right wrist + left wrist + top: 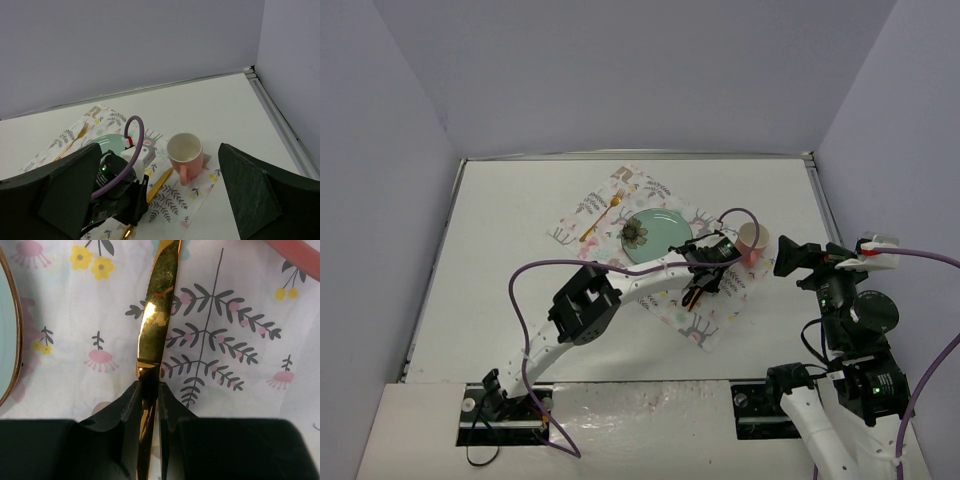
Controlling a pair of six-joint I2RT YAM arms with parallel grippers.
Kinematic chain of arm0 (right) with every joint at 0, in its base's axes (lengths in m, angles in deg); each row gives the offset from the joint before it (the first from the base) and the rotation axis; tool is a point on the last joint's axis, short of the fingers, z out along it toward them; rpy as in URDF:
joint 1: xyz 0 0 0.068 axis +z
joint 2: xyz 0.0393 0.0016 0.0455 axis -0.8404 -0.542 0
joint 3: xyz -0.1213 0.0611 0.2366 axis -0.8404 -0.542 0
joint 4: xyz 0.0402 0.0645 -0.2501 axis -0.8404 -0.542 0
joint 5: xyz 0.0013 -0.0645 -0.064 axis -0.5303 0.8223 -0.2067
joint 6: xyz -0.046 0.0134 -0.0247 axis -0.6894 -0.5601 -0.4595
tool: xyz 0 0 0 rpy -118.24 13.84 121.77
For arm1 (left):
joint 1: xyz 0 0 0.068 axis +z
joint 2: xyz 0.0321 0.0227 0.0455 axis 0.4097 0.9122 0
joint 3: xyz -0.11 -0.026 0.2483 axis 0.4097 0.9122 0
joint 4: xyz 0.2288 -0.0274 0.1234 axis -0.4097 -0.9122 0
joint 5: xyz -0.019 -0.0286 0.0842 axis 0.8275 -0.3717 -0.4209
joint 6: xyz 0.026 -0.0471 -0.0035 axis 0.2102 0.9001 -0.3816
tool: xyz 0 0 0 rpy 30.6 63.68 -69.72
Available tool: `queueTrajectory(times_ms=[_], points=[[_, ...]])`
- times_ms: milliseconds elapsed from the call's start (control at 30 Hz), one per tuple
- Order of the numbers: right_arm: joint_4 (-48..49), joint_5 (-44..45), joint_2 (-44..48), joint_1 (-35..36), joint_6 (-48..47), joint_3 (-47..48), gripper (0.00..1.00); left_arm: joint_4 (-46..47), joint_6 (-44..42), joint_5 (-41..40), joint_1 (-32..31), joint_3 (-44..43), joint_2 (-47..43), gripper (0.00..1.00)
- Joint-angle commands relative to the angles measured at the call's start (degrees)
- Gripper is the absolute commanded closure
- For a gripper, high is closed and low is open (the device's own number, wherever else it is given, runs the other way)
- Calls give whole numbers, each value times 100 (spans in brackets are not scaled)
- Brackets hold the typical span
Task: Set the dinner table for one person
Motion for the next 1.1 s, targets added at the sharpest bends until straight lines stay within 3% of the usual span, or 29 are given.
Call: queueTrajectory(times_ms=[0, 600, 667, 700, 800, 933, 1067], points=[[397, 105, -5, 42, -59, 17, 0, 15, 173, 37, -47, -433, -90, 98], [399, 72, -117, 42, -97, 108, 0, -147, 204, -130, -32, -238, -593, 55], [424, 44, -238, 42, -111, 188, 0, -278, 100, -176, 15, -244, -837, 39], [425, 43, -292, 42, -111, 216, 0, -305, 63, -179, 52, -242, -966, 38], [625, -79, -536, 42, -135, 329, 0, -200, -88, -407, 339, 138, -1751, 19], [916, -185, -907, 42, -235, 549, 0, -148, -243, -554, 808, 643, -2611, 7], [1021, -272, -1414, 42, -385, 842, 0, -252, -405, -591, 1546, 1042, -3397, 4]])
